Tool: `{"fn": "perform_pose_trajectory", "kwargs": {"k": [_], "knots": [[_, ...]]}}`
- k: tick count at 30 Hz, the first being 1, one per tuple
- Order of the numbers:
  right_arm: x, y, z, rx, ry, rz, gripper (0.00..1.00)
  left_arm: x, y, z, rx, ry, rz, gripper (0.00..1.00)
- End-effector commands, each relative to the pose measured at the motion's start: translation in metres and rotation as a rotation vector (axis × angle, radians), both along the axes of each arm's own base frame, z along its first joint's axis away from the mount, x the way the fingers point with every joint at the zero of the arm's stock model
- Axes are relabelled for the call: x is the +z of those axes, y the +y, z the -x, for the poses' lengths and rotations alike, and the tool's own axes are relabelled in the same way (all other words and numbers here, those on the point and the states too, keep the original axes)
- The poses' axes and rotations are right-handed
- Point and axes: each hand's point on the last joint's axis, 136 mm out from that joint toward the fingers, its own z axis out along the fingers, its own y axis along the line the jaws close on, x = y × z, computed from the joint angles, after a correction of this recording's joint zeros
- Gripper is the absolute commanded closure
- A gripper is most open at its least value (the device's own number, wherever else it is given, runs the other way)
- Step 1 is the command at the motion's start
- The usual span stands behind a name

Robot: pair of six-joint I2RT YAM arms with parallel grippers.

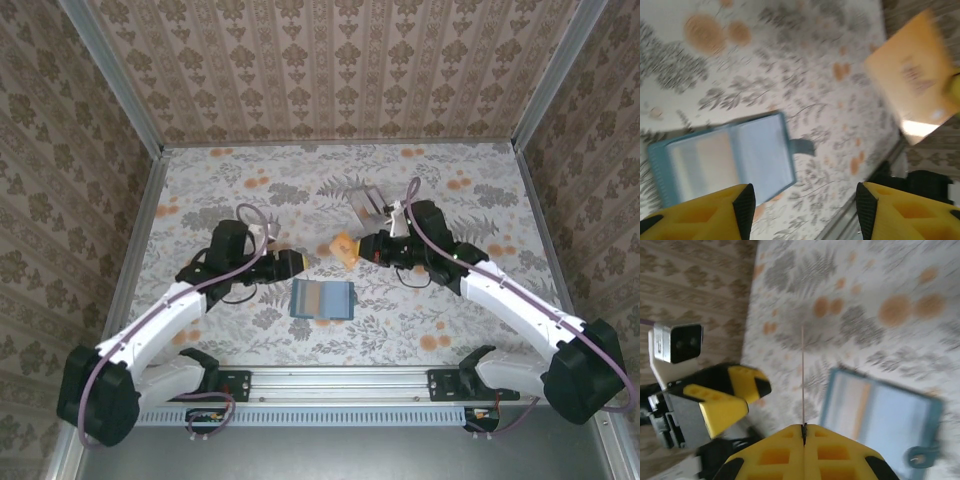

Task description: Put the credit cards into the card holder

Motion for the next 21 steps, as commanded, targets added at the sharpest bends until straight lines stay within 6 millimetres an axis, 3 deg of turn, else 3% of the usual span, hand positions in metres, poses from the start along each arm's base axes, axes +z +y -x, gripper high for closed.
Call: {"fn": "perform_pose_trajectory", "kwargs": {"k": [1,6,14,18,21], "knots": [[0.042,0.022,0.014,0.096,0.015,-0.26,1.0,0.024,-0.011,0.002,-0.037,-0.002,0.133,0.43],[0.046,0.026,0.017,0.102,0.017,-0.334,1.0,0.031,-0.02,-0.008,-0.016,0.027,0.229,0.59],[0.045,0.043,0.023,0.148,0.022,-0.354,1.0,0.051,-0.033,-0.01,-0.032,0.015,0.3,0.66],[0.044,0.049,0.026,0.166,0.024,-0.356,1.0,0.055,-0.034,-0.006,-0.043,0.011,0.307,0.89],[0.039,0.049,0.027,0.172,0.031,-0.346,1.0,0.06,-0.032,-0.003,-0.041,-0.004,0.318,1.0]]}}
